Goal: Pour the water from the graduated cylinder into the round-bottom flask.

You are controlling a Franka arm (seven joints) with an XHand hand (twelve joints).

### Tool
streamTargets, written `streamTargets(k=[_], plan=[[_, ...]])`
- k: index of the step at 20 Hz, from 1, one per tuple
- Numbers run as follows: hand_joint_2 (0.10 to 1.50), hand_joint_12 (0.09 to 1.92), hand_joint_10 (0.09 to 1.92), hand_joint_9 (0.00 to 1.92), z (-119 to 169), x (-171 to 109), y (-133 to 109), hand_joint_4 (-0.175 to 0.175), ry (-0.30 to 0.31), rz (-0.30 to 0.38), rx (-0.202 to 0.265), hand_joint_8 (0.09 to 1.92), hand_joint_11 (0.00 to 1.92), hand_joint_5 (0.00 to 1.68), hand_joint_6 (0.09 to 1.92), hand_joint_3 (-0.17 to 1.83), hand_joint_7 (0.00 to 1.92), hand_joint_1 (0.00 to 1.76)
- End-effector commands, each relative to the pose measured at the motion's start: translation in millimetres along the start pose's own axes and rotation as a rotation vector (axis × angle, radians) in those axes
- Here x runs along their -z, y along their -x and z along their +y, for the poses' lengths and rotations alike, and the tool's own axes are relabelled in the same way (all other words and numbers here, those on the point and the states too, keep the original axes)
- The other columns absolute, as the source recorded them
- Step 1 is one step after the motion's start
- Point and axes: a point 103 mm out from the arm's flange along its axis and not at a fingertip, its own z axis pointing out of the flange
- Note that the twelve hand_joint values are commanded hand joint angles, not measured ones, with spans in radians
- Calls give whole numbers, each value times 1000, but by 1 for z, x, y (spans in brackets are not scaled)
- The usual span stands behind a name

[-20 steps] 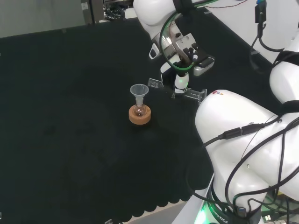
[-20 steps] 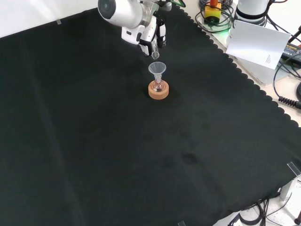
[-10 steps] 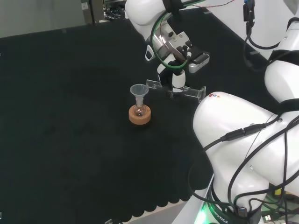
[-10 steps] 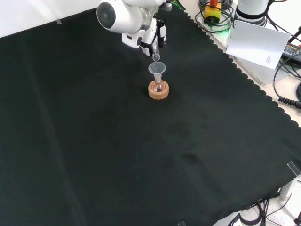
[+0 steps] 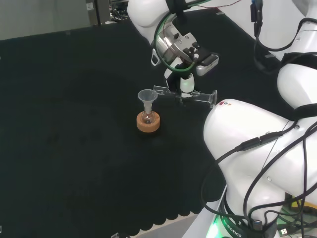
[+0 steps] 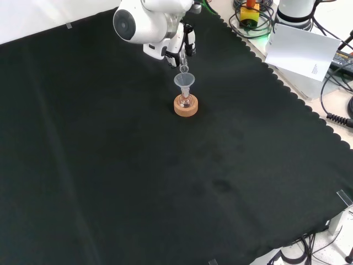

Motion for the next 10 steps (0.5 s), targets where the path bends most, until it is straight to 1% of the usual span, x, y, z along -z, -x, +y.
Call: streamTargets(k=[1,3,10], plan=[[1045,794,639,1243,-1,2,-2,-175,-34,-11,-10,973,1224,1063,844,-1,983,1396],[1044,794,638,1243,-3,3,-1,-175,-43,-8,-12,972,1224,1064,844,-1,984,1396],[1044,792,638,1244,-6,10,-6,-175,-101,-31,-50,967,1225,1065,841,-1,987,1396]])
